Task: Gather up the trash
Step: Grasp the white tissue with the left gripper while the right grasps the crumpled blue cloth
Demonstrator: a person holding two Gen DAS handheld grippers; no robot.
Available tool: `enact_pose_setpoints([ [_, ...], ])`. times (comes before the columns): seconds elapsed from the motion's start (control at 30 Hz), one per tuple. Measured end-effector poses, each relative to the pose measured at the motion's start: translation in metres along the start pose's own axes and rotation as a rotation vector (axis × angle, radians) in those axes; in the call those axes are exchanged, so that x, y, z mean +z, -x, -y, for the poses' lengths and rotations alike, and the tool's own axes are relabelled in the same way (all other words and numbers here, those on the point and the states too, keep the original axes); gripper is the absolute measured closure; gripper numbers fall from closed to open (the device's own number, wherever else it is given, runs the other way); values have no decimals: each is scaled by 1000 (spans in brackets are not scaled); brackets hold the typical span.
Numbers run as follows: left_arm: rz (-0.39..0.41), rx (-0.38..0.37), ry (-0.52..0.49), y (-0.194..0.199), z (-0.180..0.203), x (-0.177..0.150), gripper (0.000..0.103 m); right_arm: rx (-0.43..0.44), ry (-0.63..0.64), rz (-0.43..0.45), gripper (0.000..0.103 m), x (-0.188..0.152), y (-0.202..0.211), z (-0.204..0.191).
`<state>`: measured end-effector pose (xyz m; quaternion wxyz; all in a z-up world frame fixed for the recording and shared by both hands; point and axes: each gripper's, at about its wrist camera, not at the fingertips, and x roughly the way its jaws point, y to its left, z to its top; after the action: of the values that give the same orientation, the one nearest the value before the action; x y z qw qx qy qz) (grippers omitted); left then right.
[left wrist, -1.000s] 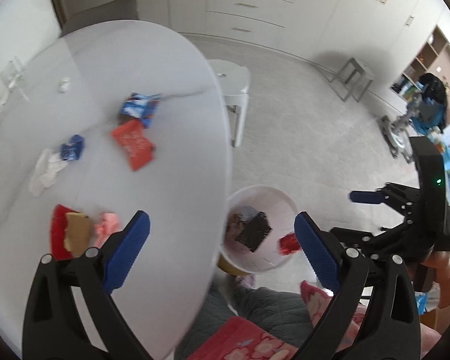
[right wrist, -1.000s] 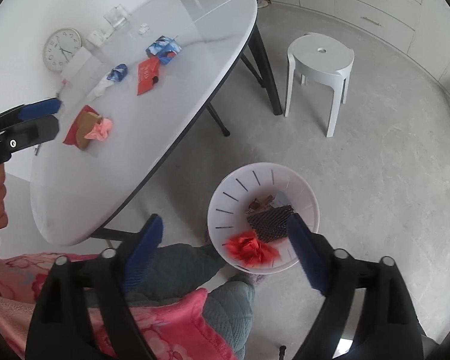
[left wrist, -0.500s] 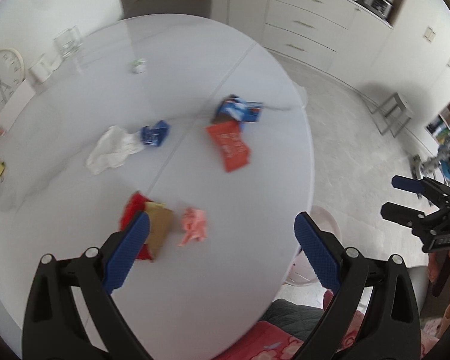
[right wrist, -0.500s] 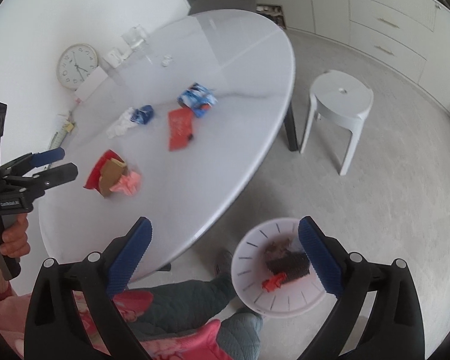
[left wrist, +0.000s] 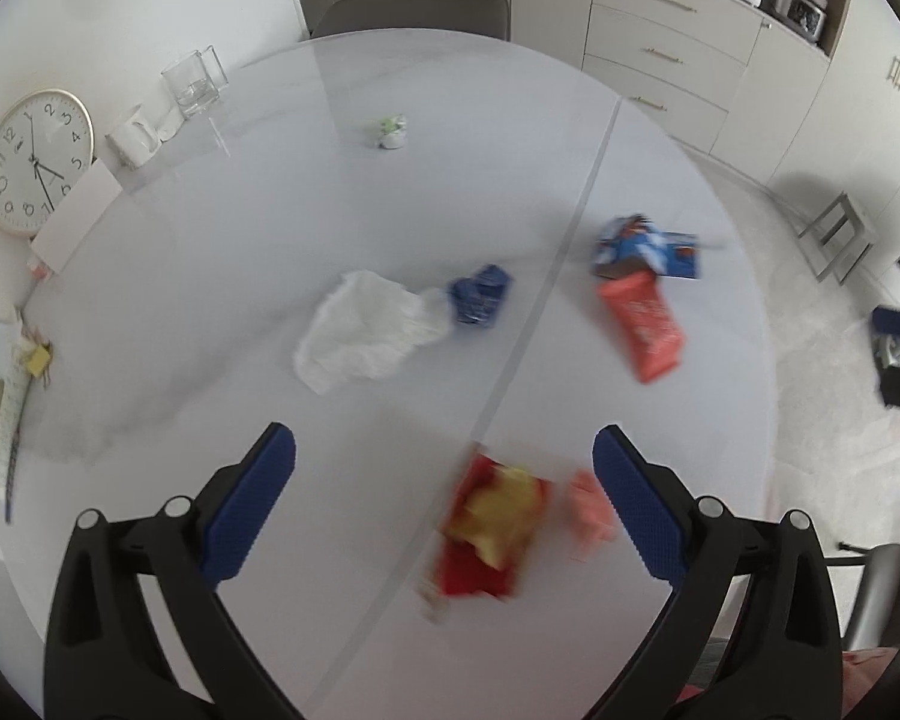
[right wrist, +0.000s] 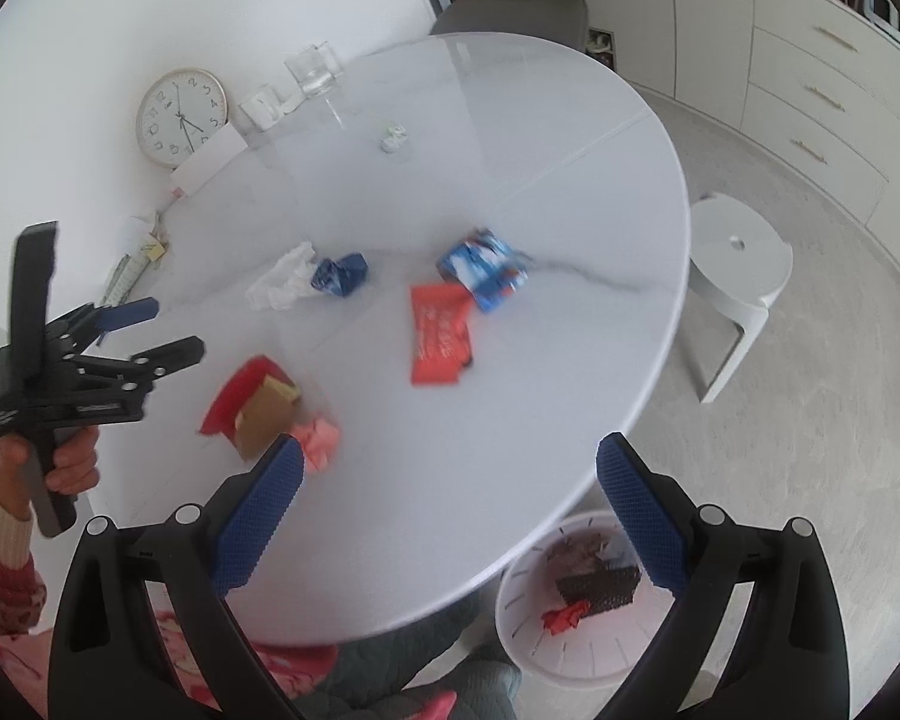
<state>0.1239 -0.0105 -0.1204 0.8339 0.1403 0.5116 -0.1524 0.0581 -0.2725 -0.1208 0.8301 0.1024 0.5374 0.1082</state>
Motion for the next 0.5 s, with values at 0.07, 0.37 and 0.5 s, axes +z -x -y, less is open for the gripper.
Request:
enact_pose_setpoints([
  [0.07, 4, 7, -14, -11, -11, 7, 8, -2, 7, -2, 5, 9, -6, -7],
  [0.37, -17, -40, -83, -78, -30, 36, 12, -8, 42, -49, 5, 50, -51, -40],
  [0.5, -41, -75, -100, -105, -30, 42, 17, -5, 37, -69, 5, 63, -71, -47],
])
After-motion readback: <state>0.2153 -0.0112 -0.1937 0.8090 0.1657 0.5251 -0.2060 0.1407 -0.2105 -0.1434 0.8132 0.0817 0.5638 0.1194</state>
